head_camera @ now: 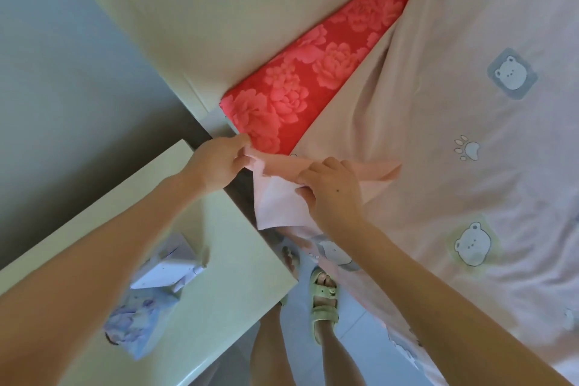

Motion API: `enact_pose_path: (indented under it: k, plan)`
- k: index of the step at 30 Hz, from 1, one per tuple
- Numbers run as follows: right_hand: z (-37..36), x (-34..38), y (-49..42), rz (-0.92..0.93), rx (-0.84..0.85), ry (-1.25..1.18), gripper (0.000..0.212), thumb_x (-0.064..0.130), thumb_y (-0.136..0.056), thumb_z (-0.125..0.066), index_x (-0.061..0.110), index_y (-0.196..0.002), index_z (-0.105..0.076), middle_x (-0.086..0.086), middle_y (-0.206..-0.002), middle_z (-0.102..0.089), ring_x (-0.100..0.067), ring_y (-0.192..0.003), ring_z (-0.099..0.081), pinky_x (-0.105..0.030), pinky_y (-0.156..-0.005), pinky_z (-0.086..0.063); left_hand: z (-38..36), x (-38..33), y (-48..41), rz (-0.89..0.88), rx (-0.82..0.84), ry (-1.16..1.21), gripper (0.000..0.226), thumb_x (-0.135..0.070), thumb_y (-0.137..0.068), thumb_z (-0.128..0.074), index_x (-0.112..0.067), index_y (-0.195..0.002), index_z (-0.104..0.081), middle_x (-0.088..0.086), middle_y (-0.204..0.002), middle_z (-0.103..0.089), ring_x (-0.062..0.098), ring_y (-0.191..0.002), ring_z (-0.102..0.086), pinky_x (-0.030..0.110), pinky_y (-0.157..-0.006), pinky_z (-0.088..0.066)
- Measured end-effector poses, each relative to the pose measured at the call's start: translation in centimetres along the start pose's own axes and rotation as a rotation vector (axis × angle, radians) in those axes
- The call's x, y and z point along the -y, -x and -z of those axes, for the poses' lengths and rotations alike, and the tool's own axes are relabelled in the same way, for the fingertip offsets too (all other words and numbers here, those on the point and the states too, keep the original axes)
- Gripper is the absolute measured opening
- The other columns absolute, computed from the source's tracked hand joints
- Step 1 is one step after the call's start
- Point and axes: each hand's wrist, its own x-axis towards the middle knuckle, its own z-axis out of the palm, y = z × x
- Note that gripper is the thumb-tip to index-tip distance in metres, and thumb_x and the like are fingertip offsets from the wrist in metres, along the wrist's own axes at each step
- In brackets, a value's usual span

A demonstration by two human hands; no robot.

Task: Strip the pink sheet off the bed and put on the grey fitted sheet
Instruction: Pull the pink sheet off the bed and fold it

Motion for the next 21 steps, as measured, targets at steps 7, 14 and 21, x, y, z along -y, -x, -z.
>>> enact_pose_path:
  k: [7,14,21]
  plan:
    - [11.7,2.3,3.2,0.257,-0.168,-0.216,0.024,-0.001,-0.07,-0.062,0.018,-0.079,-0.073,0.007,-0.064,-0.059,-0.019,-0.058,-0.051,-0.036,-0.064,-0.031,9.8,-8.6,4.8,0.113,0.137,0.387,0.021,-0.026,-0.075,-0.076,-0.023,-0.065,-0.058,-0.012,-0.053,-0.053,-0.001,-0.052,-0.047,0.011,-0.055,-0.034]
    - [23.2,4.4,5.3,0.454,-0.194,-0.139,0.019,0.015,-0.084,-0.056,0.02,-0.075,-0.072,0.009,-0.064,-0.056,-0.015,-0.067,-0.048,-0.028,-0.075,-0.025,17.4,-16.2,9.4,0.159,0.286,0.659,0.015,-0.002,-0.082,-0.068,-0.015,-0.077,-0.07,0.007,-0.08,-0.068,0.014,-0.075,-0.061,0.022,-0.072,-0.046]
    - [29.0,5.2,7.5,0.455,-0.223,-0.075,0.019,0.035,-0.083,-0.058,0.025,-0.075,-0.071,0.014,-0.067,-0.061,-0.011,-0.072,-0.046,-0.03,-0.078,-0.027,21.3,-22.1,12.9,-0.026,0.204,0.069,0.013,-0.028,-0.088,-0.062,-0.019,-0.079,-0.067,0.001,-0.078,-0.07,0.016,-0.074,-0.065,0.02,-0.062,-0.044]
